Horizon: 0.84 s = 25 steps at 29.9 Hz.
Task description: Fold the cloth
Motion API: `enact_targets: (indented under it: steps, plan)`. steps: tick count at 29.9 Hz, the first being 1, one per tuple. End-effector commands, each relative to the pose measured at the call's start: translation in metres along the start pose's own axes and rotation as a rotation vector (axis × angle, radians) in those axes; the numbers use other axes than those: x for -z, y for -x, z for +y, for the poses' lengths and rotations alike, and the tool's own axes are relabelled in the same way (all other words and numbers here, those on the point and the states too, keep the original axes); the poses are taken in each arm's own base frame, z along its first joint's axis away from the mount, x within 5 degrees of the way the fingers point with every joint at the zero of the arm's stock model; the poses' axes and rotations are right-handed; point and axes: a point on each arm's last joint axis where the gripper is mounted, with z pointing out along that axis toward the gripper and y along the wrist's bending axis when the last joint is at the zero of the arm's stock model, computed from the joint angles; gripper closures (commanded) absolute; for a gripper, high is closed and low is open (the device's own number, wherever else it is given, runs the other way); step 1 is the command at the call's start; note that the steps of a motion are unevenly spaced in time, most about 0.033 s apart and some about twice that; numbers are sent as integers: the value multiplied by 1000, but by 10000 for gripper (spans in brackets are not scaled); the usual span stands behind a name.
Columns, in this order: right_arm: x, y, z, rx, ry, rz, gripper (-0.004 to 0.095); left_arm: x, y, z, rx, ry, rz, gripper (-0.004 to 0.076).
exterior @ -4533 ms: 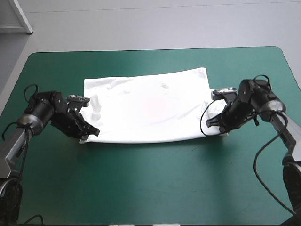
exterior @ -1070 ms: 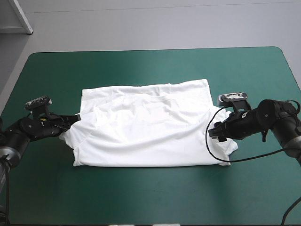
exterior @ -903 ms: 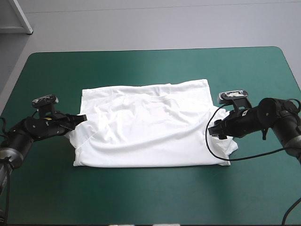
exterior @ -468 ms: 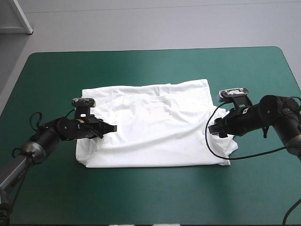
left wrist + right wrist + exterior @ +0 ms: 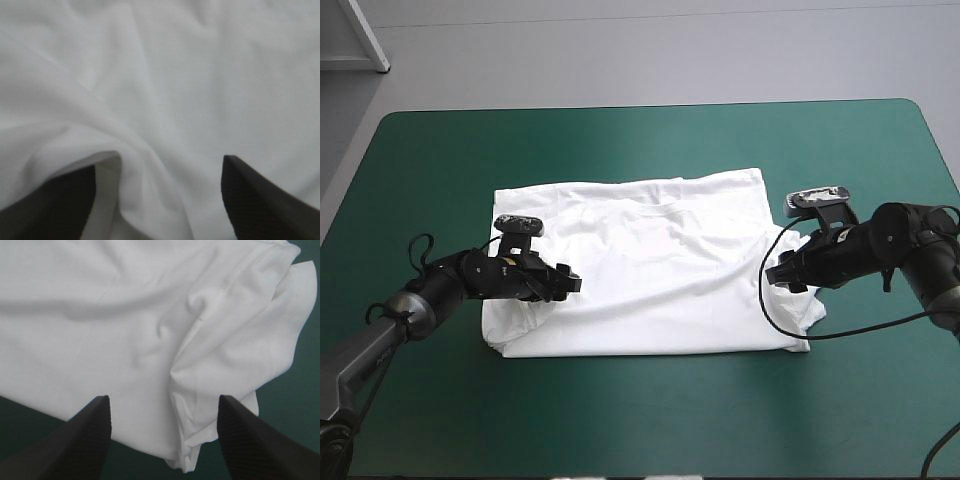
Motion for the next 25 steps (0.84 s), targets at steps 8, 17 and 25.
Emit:
enact_targets:
  steps: [8, 17, 25]
  plan:
    - [20, 9, -19, 16, -260, -106, 327, 52, 61, -16, -128, 16, -78, 164]
    - [3, 15, -60, -155, -267, -127, 326, 105, 83, -11, -219, 219, -25, 164]
    - [-43, 16, -91, -272, -113, -42, 327, 141, 76, -10, -197, 303, -83, 164]
